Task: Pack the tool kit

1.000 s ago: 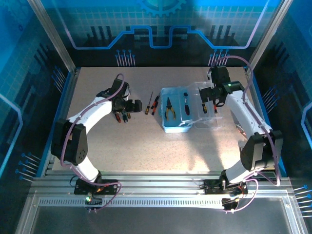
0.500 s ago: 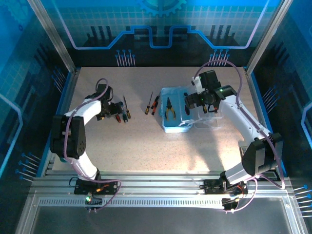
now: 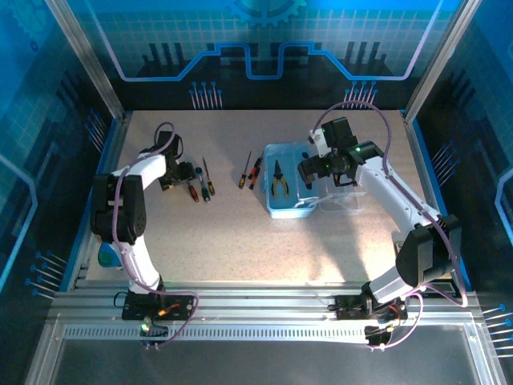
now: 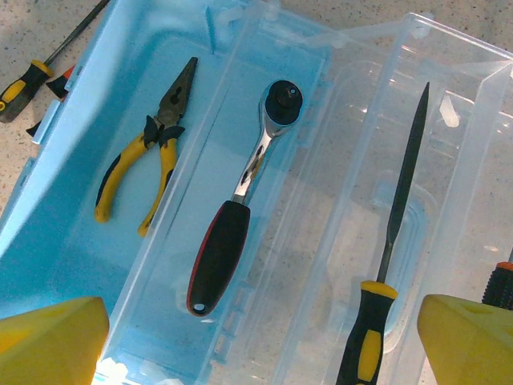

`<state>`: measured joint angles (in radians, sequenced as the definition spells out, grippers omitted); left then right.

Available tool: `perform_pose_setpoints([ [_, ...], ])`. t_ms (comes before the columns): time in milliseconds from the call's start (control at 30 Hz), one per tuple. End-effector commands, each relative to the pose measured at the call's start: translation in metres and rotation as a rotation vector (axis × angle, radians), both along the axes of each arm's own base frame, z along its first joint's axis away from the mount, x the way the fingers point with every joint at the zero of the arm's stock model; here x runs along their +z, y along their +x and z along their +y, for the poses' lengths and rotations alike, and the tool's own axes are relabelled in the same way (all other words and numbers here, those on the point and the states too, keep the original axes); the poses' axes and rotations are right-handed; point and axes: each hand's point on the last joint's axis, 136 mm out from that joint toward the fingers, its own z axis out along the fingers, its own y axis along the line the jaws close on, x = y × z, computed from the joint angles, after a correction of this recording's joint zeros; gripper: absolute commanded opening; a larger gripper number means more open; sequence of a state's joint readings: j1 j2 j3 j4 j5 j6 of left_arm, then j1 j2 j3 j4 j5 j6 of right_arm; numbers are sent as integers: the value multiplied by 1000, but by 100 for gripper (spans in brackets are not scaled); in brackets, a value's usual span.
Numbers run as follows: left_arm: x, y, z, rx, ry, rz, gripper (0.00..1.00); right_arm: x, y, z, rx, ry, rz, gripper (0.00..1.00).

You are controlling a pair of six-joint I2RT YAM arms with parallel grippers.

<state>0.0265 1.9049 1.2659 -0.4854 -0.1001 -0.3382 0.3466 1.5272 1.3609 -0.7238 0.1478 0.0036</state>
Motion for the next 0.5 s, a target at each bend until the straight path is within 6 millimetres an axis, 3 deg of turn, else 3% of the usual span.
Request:
perform_pose_setpoints([
  [0, -10, -2, 0, -18, -20, 63, 71, -2, -1, 7, 12, 21, 9, 100],
  [167, -20, 1, 1, -42, -9, 114, 65, -2, -1, 9, 17, 25, 10, 100],
  [467, -29, -1, 3, -63, 2, 153, 27, 0, -1, 8, 23, 22, 9, 100],
])
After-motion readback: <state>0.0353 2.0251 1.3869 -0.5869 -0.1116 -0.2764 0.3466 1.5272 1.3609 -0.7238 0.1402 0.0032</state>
